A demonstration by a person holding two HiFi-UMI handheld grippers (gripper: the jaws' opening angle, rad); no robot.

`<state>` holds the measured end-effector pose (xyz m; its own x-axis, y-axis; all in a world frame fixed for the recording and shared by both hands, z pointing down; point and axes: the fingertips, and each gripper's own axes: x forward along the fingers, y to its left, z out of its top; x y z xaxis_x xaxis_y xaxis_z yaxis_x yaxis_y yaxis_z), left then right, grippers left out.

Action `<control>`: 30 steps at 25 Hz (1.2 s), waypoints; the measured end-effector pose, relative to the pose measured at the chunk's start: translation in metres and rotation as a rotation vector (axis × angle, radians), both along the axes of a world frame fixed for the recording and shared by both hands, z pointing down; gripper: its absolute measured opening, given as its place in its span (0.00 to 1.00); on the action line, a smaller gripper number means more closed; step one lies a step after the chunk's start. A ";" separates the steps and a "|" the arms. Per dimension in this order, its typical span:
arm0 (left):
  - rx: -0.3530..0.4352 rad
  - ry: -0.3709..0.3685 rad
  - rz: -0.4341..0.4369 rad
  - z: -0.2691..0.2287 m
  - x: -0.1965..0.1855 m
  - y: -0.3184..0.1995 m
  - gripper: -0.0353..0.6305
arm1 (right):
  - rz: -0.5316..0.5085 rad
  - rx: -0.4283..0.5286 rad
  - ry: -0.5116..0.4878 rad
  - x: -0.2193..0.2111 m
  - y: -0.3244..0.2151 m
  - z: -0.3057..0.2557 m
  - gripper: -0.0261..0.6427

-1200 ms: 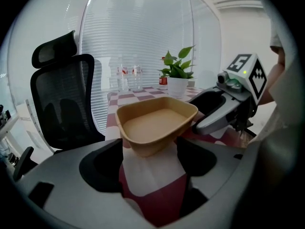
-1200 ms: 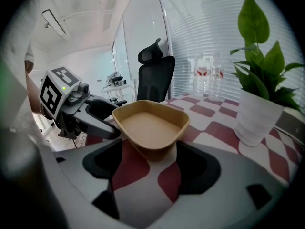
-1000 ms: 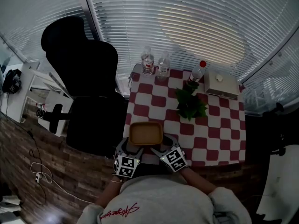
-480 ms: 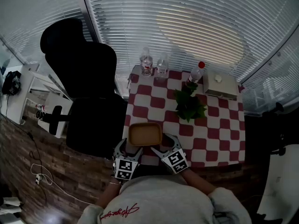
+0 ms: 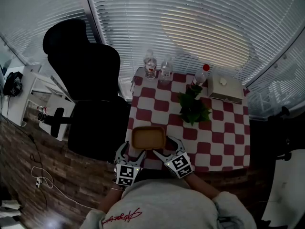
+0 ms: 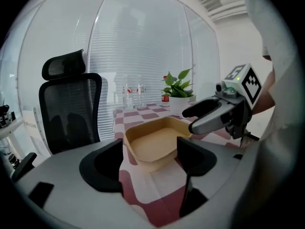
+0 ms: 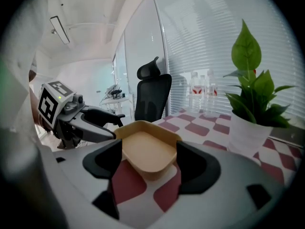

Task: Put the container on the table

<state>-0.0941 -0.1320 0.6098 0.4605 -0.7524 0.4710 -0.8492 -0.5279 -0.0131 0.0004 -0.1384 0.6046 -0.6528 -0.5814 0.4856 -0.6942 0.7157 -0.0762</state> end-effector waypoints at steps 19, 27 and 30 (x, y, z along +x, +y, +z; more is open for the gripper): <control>0.080 0.027 -0.015 -0.030 0.000 -0.011 0.57 | 0.028 0.070 -0.047 0.003 -0.010 -0.032 0.55; 0.106 0.040 -0.016 -0.044 0.004 -0.014 0.57 | 0.039 0.109 -0.100 0.004 -0.015 -0.053 0.55; 0.112 0.048 -0.010 -0.052 0.007 -0.016 0.57 | 0.038 0.120 -0.110 0.005 -0.015 -0.061 0.55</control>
